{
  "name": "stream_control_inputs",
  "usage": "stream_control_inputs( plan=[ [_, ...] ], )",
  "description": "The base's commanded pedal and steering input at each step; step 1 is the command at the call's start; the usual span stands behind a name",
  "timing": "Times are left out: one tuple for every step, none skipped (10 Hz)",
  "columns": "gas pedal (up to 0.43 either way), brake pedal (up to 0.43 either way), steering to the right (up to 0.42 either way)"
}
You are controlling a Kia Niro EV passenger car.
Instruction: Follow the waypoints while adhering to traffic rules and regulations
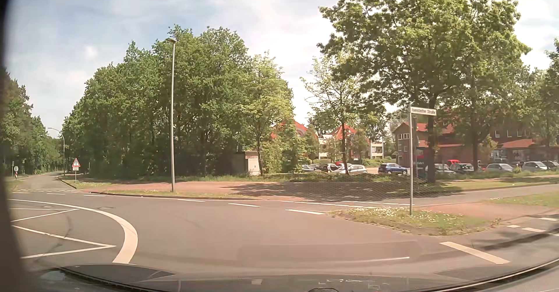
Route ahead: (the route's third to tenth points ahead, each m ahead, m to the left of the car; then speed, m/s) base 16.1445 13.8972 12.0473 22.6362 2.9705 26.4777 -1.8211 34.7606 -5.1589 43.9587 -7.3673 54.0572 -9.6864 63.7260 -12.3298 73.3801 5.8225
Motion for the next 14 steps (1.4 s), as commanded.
stream_control_inputs(
  plan=[
    [0.118, 0.0, -0.147],
    [0.118, 0.0, -0.166],
    [0.118, 0.0, -0.178],
    [0.118, 0.0, -0.183],
    [0.118, 0.0, -0.201],
    [0.11, 0.0, -0.223],
    [0.039, 0.0, -0.233],
    [0.0, 0.0, -0.245],
    [0.0, 0.0, -0.26],
    [0.0, 0.0, -0.272],
    [0.008, 0.0, -0.283],
    [0.039, 0.0, -0.295],
    [0.039, 0.0, -0.306],
    [0.039, 0.0, -0.317]
  ],
)
